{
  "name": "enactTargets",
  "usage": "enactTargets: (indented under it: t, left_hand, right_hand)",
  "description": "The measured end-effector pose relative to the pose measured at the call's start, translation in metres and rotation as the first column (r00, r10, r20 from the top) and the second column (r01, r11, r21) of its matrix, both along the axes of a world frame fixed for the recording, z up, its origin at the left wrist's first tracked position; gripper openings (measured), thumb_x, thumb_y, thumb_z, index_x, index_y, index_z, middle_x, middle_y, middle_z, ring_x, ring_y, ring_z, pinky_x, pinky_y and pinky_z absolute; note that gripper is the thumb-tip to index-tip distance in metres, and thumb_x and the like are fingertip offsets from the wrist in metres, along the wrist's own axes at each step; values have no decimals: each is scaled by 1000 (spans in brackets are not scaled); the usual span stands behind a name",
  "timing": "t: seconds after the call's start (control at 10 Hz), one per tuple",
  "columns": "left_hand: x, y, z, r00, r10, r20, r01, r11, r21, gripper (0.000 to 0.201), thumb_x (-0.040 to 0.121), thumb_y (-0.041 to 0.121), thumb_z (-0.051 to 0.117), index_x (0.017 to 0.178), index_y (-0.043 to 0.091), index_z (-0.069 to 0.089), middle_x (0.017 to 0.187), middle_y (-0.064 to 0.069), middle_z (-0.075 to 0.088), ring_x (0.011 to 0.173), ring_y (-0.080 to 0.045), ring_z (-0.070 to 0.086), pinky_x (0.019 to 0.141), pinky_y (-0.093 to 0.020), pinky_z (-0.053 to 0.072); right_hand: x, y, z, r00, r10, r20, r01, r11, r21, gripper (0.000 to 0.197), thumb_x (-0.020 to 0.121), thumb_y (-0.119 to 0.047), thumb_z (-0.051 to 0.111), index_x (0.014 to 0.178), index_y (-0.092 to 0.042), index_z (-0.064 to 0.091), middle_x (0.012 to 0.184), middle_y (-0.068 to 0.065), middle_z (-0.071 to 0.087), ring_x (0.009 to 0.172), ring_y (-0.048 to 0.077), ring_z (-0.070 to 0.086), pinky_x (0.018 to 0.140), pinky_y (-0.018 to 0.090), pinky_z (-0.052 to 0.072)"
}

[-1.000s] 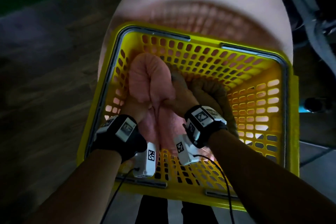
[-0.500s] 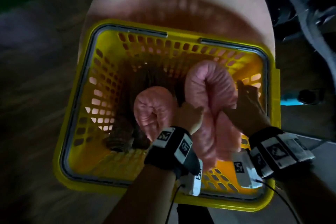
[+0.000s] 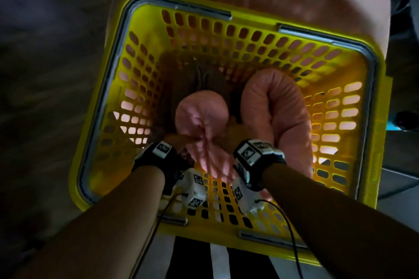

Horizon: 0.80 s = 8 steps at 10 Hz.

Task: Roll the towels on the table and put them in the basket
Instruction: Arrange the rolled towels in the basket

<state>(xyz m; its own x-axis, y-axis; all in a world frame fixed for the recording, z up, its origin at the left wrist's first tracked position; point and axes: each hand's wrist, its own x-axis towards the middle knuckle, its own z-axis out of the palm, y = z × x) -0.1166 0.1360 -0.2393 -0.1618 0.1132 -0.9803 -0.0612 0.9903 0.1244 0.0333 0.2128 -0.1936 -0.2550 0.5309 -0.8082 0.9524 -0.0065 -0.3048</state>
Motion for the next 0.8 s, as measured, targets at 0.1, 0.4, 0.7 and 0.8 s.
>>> enactTargets:
  t: [0.1, 0.4, 0.7, 0.8]
  left_hand:
    - [-5, -3, 7, 993, 71, -94, -59, 990, 131, 42, 86, 24, 68, 121, 1, 59, 118, -14, 64, 112, -32, 60, 92, -40, 50]
    - [-10, 35, 102, 962, 254, -104, -136, 771, 622, 32, 64, 26, 67, 95, 21, 68, 94, -8, 71, 93, -31, 67, 88, -50, 52]
    - [23, 97, 180, 958, 23, -286, 203, 647, 735, 14, 68, 29, 68, 69, 17, 61, 61, 6, 53, 60, -17, 54, 58, -33, 37]
    - [52, 97, 171, 965, -170, -199, 261, 697, 668, 3, 83, 15, 64, 86, 14, 65, 70, 4, 56, 63, -9, 53, 54, -18, 41]
  right_hand:
    - [10, 8, 3, 988, -6, -157, 18, 997, 76, 68, 82, -47, 55, 137, -10, 40, 129, 11, 55, 114, 31, 55, 95, 33, 43]
    - [39, 30, 63, 710, -448, -544, 465, 878, -116, 81, 56, -49, 82, 127, -22, 55, 115, 5, 67, 110, 21, 61, 93, 48, 51]
    - [88, 54, 149, 743, -497, -448, 610, 779, 146, 80, 67, -65, 68, 124, -11, 51, 119, 13, 62, 108, 27, 60, 93, 49, 47]
    - [117, 50, 155, 880, -449, -154, 473, 803, 363, 67, 87, -50, 60, 136, -10, 41, 136, 21, 48, 123, 36, 46, 98, 43, 37]
